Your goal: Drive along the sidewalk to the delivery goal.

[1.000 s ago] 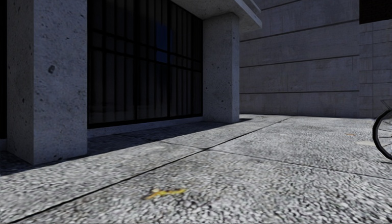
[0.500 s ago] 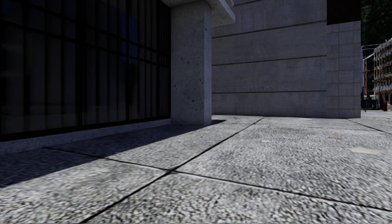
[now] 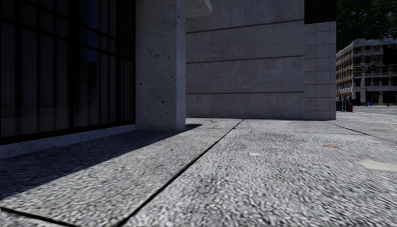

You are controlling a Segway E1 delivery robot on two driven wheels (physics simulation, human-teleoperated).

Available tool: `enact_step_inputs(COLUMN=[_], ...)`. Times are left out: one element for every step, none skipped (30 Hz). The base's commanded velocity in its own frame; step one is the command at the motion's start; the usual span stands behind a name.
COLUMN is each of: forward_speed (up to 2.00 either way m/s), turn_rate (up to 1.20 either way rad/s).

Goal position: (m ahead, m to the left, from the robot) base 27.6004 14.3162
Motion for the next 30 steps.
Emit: enact_step_inputs(forward_speed=[2.0,2.0,2.0,2.0,2.0,2.0,2.0,2.0,2.0,2.0,2.0,2.0,2.0,2.0,2.0,2.0,2.0,2.0,2.0,2.0,2.0,2.0,2.0,2.0,2.0,2.0,2.0,2.0,2.0,2.0], turn_rate=[-0.44,-0.44,-0.44,-0.44,-0.44,-0.44,-0.44,-0.44,-0.41,-0.41,-0.32,-0.05,0.0,0.0,0.0,0.0,0.0,0.0,0.0,0.0,0.0,0.0,0.0,0.0,0.0,0.0,0.0,0.0,0.0,0.0])
